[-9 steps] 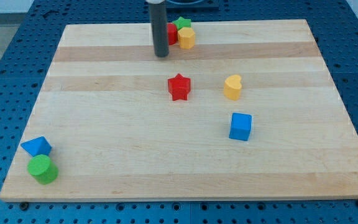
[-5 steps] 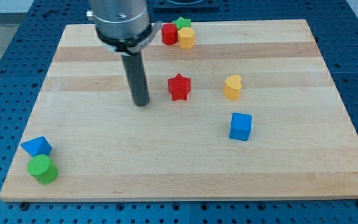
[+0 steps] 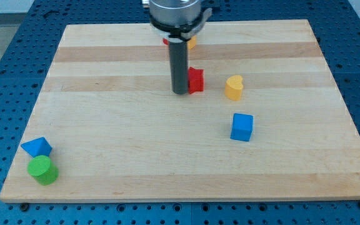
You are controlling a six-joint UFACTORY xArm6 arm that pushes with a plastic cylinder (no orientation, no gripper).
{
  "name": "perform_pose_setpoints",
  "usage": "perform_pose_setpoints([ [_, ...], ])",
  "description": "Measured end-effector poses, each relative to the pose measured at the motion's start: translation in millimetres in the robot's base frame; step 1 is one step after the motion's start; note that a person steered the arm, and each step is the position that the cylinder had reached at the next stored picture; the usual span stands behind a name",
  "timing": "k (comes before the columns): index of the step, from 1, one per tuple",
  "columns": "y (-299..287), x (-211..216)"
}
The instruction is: Push red star a bit right and up
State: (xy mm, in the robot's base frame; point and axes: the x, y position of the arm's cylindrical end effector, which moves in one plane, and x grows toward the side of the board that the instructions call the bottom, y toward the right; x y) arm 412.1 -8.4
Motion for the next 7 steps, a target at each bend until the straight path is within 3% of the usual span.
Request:
perform_pose_setpoints([
  [1,26,17],
  [3,41,3],
  [6,-21,-21],
  [7,-19,-32],
])
